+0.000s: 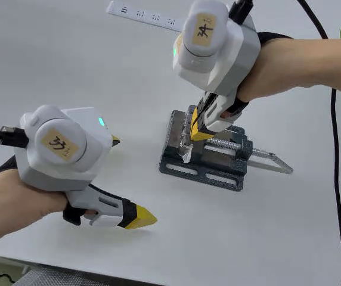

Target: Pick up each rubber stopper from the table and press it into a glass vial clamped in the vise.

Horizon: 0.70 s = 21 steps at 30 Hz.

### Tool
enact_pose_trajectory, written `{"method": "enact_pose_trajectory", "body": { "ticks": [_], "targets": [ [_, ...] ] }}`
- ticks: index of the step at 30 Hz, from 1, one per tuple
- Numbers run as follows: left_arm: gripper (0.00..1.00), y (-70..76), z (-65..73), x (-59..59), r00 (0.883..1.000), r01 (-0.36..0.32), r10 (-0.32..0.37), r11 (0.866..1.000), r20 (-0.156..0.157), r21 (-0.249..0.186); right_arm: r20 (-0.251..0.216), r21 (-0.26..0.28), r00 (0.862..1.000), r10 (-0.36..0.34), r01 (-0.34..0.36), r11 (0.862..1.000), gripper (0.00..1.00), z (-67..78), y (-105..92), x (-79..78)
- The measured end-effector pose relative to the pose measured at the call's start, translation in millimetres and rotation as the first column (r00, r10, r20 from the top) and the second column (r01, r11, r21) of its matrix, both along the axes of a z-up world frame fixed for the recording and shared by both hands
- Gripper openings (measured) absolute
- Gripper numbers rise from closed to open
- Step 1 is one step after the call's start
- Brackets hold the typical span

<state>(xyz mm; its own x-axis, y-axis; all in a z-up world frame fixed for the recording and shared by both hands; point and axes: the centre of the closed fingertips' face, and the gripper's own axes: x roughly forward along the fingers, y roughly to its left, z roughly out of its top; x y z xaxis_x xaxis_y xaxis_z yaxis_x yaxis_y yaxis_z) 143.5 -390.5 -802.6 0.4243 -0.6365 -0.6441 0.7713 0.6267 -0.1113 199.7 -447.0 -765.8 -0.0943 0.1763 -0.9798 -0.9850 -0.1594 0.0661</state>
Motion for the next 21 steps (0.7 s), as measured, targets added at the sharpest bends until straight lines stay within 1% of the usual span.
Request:
{"method": "enact_pose_trajectory", "body": {
  "ticks": [3, 6, 8, 10, 12, 14, 16, 18, 19, 21],
  "targets": [
    [0.90, 0.0, -1.8, -0.6, 1.000, 0.003, -0.003, 1.000, -0.004, 0.002, -0.018, 0.018, 1.000, -0.009, 0.009, 1.000, 0.00, 0.8, 4.9, -1.4],
    [0.90, 0.2, -1.8, 0.3, 1.000, 0.002, -0.002, 1.000, -0.003, -0.001, 0.000, 0.007, 1.000, 0.005, -0.005, 1.000, 0.00, -0.2, 4.2, 1.0],
    [0.90, 0.7, -1.8, 0.7, 1.000, 0.000, 0.000, 1.000, -0.003, -0.001, -0.020, 0.008, 1.000, 0.000, 0.001, 1.000, 0.00, -0.4, 4.3, -2.3],
    [0.90, 1.9, -2.1, 1.0, 1.000, 0.000, 0.000, 1.000, -0.003, 0.002, -0.020, 0.010, 1.000, 0.003, -0.003, 1.000, 0.00, 0.1, 4.4, -1.6],
    [0.90, 2.2, -2.0, 1.0, 1.000, -0.003, 0.003, 1.000, -0.004, 0.001, 0.004, 0.001, 1.000, 0.011, -0.011, 1.000, 0.00, -0.1, 3.2, 2.5],
    [0.90, 2.1, -2.2, 0.8, 1.000, -0.001, 0.001, 1.000, -0.004, 0.003, -0.006, 0.003, 1.000, 0.001, -0.001, 1.000, 0.00, -1.9, 3.7, 2.2],
    [0.90, 2.0, -2.5, 0.4, 1.000, -0.003, 0.003, 1.000, -0.007, 0.003, -0.011, 0.012, 1.000, -0.005, 0.005, 1.000, 0.00, -0.8, 4.1, 1.1],
    [0.90, 1.5, -3.0, 0.1, 1.000, -0.002, 0.002, 1.000, -0.006, 0.002, -0.034, 0.018, 0.999, -0.023, 0.024, 1.000, 0.00, -1.4, 4.9, -2.1],
    [0.90, 1.4, -4.0, -0.4, 1.000, 0.000, 0.000, 1.000, -0.009, 0.004, -0.024, 0.016, 1.000, -0.008, 0.008, 1.000, 0.00, -1.6, 4.9, -0.5],
    [0.90, 0.8, -3.2, -0.6, 1.000, 0.001, -0.001, 1.000, -0.007, 0.003, -0.026, 0.014, 1.000, -0.013, 0.013, 1.000, 0.00, -1.6, 5.2, -0.7]
  ]
}}
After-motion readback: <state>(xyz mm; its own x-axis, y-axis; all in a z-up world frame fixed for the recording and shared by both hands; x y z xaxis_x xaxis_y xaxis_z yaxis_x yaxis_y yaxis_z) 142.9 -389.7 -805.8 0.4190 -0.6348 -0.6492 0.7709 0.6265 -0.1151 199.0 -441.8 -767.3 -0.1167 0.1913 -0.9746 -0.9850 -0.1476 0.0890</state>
